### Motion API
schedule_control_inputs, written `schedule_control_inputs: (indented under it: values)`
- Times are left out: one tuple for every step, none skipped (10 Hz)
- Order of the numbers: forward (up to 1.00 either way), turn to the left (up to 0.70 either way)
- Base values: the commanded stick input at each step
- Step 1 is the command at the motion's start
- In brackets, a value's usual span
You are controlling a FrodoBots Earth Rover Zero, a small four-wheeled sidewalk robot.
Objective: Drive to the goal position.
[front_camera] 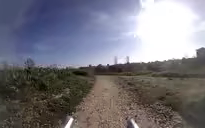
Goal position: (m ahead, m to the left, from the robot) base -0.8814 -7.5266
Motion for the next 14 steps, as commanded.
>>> schedule_control_inputs:
  values:
    - [0.5, 0.0]
    - [0.5, 0.0]
    - [0.5, 0.0]
    - [0.5, 0.0]
    - [0.5, 0.0]
    - [0.5, 0.0]
    - [0.5, 0.0]
    - [0.5, 0.0]
    - [0.5, 0.0]
    - [0.5, 0.0]
    - [0.5, 0.0]
    - [0.5, 0.0]
    - [0.5, 0.0]
    - [0.5, 0.0]
